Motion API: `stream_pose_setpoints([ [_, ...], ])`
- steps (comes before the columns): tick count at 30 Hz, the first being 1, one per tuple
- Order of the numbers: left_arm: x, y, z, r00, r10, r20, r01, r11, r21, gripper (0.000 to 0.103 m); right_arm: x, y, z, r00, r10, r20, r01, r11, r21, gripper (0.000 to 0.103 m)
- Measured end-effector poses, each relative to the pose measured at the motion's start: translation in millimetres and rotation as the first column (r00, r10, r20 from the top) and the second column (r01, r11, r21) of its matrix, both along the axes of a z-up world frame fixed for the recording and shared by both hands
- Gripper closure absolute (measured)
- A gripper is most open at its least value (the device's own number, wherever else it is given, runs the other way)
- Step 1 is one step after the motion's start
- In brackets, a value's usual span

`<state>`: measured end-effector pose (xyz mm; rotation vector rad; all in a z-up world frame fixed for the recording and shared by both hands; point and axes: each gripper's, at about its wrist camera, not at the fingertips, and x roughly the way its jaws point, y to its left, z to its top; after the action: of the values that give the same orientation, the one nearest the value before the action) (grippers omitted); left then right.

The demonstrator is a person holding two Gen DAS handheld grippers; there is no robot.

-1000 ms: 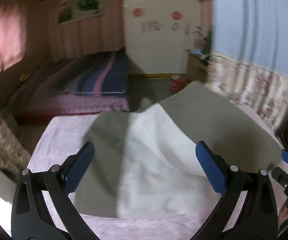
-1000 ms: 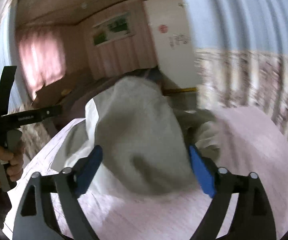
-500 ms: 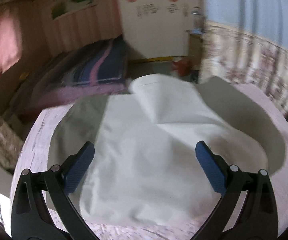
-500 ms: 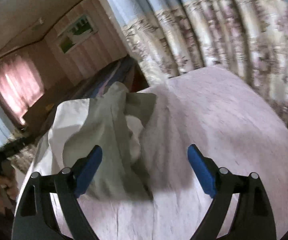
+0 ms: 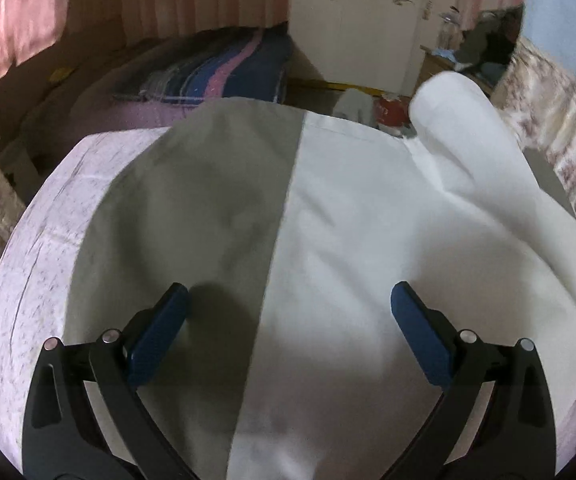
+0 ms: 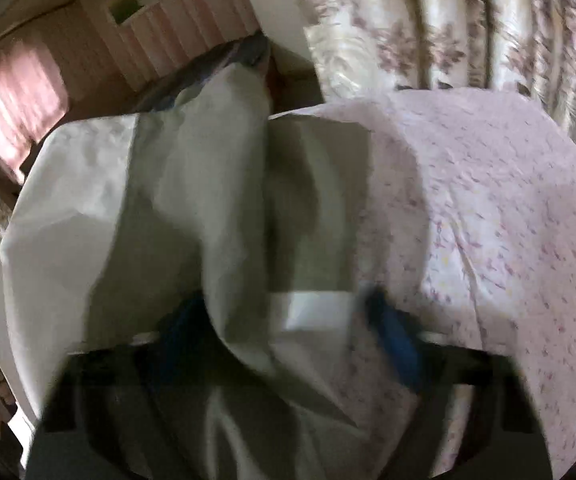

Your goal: Fold large clothes

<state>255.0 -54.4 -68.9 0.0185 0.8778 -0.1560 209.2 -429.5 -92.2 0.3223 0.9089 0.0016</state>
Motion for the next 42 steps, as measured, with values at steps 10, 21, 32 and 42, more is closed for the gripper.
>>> stream_pose_setpoints([
  [10,17,-22,-20,1.000,-0.029,-0.011,0.030,0.988,0.151,0.003,-20,21,95,0.981,0.030,0.189,-0.038,0.999,0.034,0.097],
  [21,15,33,28,0.998,0.051,0.020,-0.050,0.997,-0.055,0.003,-10,143,201,0.949,0.128,0.289,-0.168,0.979,0.119,0.098],
  [32,-15,207,103,0.954,0.261,0.151,-0.247,0.964,-0.102,0.003,35,363,147,0.948,0.261,0.182,-0.271,0.962,0.030,0.097],
  [42,-44,307,84,0.934,0.345,0.095,-0.342,0.939,-0.045,0.003,30,470,42,0.963,0.249,0.106,-0.217,0.945,-0.247,0.084],
])
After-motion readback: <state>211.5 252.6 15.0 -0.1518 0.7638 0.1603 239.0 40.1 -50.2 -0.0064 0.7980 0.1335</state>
